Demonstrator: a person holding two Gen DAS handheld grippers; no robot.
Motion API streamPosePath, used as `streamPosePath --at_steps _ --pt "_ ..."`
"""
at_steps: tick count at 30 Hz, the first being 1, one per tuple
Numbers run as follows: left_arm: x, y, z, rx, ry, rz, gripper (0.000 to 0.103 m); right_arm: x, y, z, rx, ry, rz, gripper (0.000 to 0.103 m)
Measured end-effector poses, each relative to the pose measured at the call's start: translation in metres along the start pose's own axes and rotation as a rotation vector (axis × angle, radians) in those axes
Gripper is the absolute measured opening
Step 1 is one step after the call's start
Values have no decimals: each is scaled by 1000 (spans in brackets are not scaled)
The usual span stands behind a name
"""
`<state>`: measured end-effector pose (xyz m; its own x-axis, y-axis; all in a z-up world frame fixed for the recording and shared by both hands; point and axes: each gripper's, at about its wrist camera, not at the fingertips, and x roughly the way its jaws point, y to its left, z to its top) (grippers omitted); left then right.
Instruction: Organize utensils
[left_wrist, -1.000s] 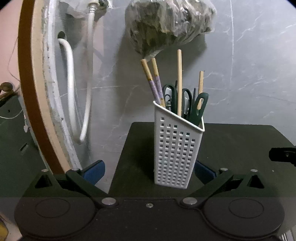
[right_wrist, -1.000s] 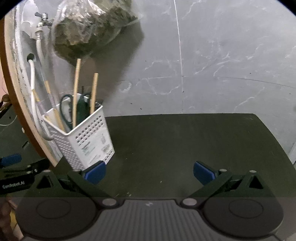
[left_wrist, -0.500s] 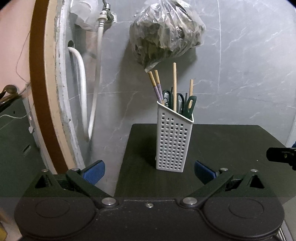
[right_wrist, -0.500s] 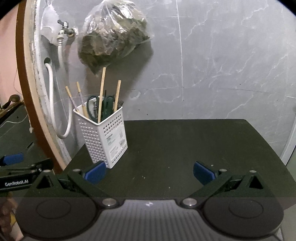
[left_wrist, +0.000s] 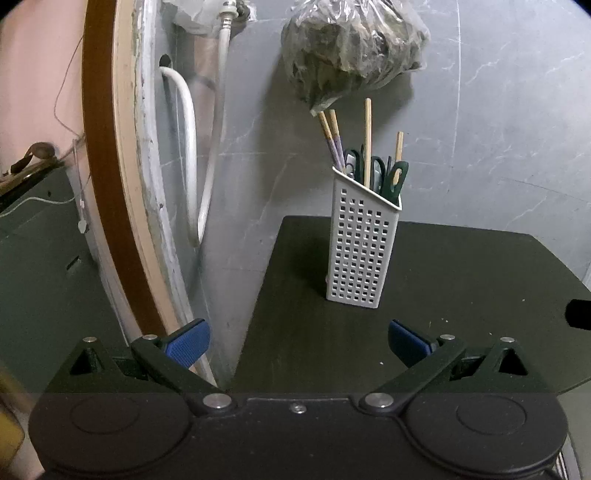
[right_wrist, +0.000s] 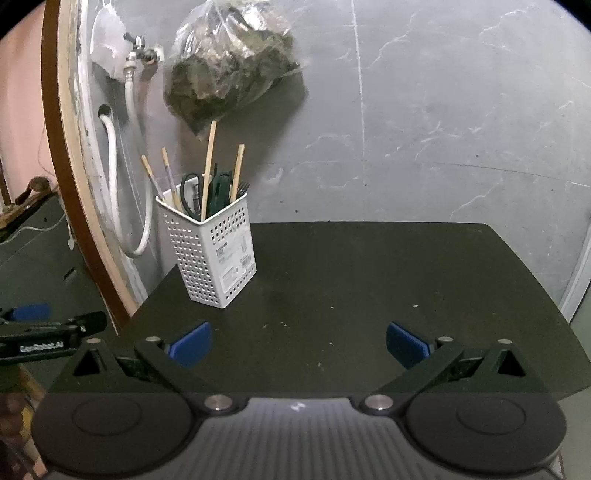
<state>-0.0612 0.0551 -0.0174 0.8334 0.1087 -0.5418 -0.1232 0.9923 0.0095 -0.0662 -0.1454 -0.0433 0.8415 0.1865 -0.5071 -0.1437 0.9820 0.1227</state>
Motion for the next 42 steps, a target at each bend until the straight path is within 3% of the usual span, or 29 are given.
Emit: streamPosePath --at_steps 17,42 --pt "-16 -19 -8 79 -40 -29 102 -11 -9 -10 51 -23 14 103" --pt "-12 -21 -2 88 -62 -55 102 -13 -8 -9 53 -34 -5 103"
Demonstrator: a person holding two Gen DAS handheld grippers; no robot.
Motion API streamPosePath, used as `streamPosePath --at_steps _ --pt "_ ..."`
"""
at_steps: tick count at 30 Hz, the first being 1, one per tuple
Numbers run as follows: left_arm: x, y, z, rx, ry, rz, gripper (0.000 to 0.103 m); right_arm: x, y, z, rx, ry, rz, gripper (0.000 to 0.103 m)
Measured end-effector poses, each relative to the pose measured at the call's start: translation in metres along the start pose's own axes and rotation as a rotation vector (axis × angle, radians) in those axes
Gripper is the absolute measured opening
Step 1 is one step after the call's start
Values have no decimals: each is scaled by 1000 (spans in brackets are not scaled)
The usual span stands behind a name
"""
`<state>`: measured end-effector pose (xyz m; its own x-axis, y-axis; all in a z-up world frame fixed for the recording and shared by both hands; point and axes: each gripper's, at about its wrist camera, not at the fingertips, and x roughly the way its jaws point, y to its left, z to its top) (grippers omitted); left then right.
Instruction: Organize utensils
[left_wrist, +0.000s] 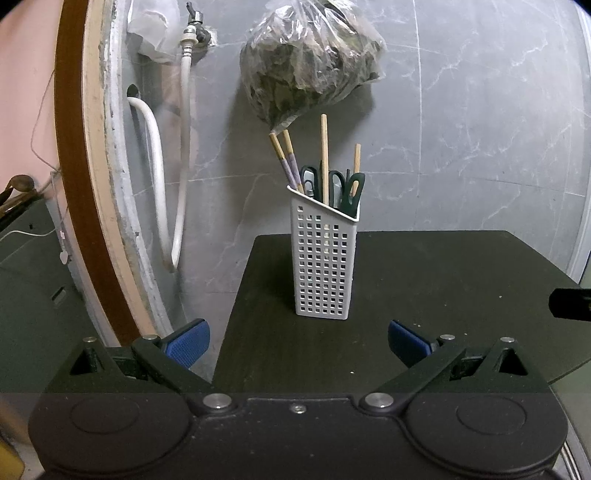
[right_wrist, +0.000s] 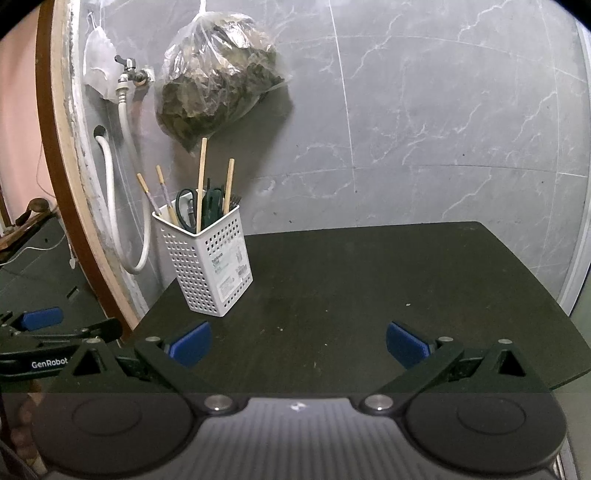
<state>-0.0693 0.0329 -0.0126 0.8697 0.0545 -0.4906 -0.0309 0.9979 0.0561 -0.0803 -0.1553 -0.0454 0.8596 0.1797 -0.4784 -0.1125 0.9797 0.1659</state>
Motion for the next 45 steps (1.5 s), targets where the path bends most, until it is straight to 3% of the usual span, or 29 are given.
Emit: streamPosePath --at_steps 45 --pt "4 -1 -3 8 10 -9 102 0 1 -5 6 8 -12 103"
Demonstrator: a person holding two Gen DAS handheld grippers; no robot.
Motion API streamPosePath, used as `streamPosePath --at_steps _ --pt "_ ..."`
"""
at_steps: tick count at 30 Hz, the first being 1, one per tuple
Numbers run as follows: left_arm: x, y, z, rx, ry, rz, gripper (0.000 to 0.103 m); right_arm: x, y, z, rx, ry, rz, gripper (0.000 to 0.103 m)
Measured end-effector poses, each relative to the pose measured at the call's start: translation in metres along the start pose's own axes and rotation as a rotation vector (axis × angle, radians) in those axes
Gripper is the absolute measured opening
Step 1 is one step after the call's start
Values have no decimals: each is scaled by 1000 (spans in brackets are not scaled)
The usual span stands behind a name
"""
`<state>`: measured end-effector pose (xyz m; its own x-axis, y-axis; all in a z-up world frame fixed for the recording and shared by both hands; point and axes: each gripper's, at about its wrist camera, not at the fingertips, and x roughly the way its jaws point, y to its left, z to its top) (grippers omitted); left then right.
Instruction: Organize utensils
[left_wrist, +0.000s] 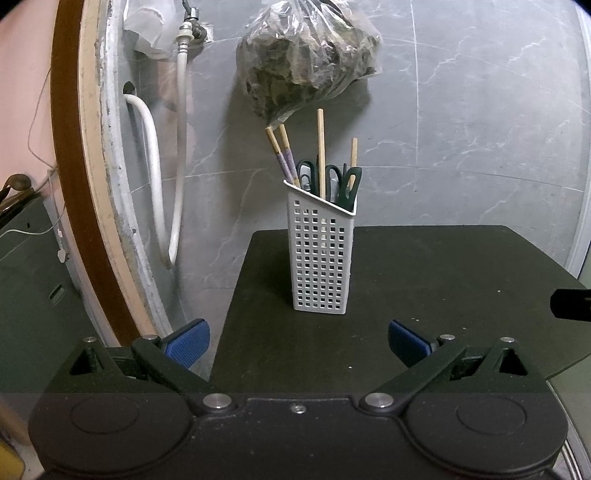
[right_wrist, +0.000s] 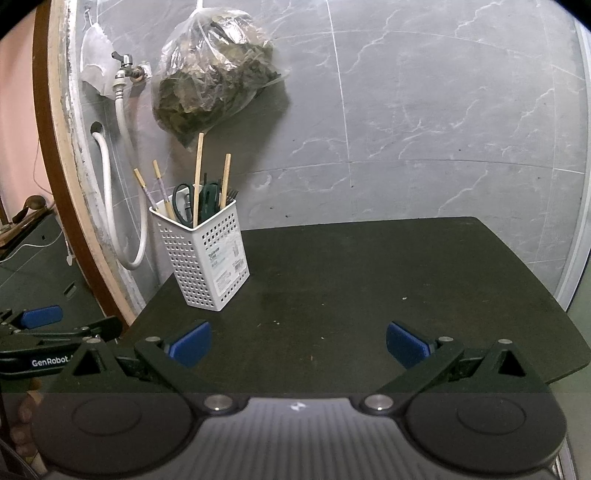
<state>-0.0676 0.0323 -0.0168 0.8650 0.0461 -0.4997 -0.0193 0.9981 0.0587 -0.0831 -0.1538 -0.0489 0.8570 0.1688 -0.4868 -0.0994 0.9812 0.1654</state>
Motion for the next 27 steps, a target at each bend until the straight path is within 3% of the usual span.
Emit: streamPosePath --at_steps 27 --pt "0 3 -1 -2 5 4 102 0 1 0 0 5 -1 103"
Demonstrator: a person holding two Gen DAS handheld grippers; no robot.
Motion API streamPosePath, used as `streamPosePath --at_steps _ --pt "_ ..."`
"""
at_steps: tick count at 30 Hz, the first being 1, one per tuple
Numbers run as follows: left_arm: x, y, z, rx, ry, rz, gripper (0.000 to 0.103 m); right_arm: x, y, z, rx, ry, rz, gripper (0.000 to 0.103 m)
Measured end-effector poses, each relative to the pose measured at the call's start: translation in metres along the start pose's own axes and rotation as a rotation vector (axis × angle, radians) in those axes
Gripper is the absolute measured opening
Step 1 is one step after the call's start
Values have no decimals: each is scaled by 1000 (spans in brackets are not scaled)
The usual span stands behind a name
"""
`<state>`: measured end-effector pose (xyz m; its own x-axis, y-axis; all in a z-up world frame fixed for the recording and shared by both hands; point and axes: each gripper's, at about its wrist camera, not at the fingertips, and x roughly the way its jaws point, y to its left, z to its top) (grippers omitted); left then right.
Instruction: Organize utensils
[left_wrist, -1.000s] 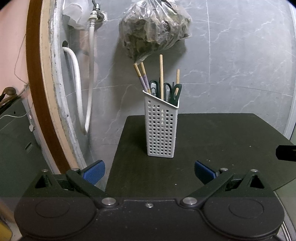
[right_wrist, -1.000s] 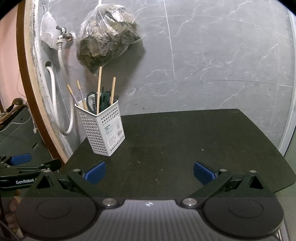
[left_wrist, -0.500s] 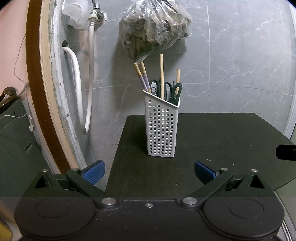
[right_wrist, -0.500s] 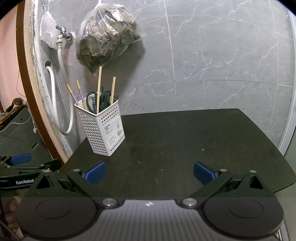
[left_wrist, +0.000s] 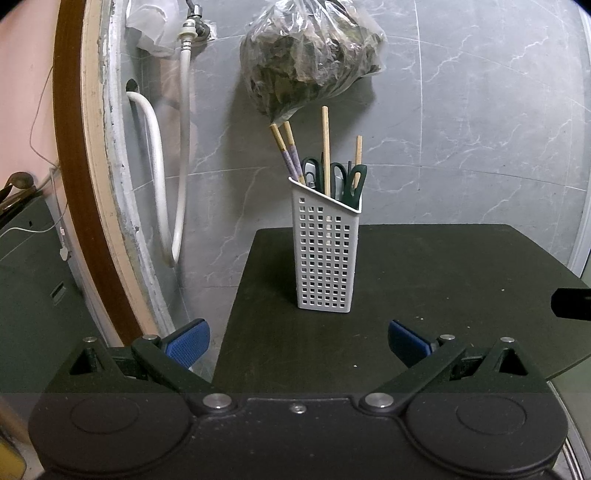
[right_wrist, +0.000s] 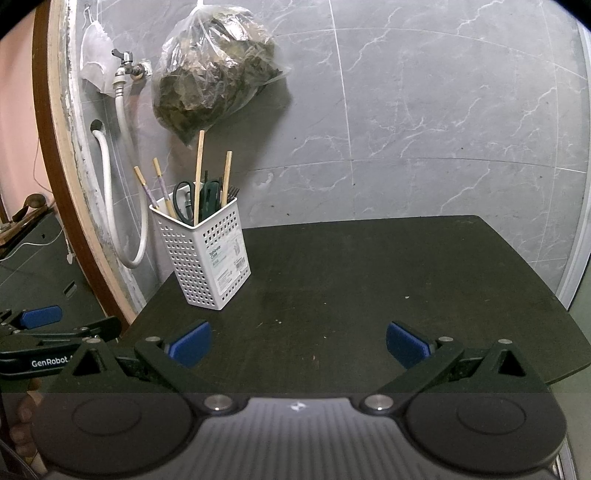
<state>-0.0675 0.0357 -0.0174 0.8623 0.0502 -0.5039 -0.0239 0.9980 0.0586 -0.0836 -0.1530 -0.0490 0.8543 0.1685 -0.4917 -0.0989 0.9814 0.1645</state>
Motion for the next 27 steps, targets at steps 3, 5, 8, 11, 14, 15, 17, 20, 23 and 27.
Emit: streamPosePath --at_steps 3,5,8,11,14,15,17,20,23,27 --pt "0 -1 0 -1 0 0 102 0 0 0 0 1 0 103" --pt "0 -1 0 0 0 0 102 0 0 0 0 1 1 103" --pt "0 -1 1 1 0 1 102 0 -1 0 1 0 -1 103" --pt "0 -1 1 1 0 1 102 1 -1 0 0 0 -1 103" --pt "0 -1 1 1 1 1 102 1 -1 0 0 0 0 103" --pt "0 -1 0 2 1 2 102 1 -1 0 0 0 1 103" --pt "0 -1 0 1 0 2 102 1 -1 0 0 0 0 103" --pt "0 -1 0 1 1 2 102 1 -1 0 0 1 0 103" --pt "1 -2 0 1 1 2 102 1 -1 0 0 1 0 103" --pt "1 -1 0 0 1 2 102 2 -2 -1 0 2 1 103"
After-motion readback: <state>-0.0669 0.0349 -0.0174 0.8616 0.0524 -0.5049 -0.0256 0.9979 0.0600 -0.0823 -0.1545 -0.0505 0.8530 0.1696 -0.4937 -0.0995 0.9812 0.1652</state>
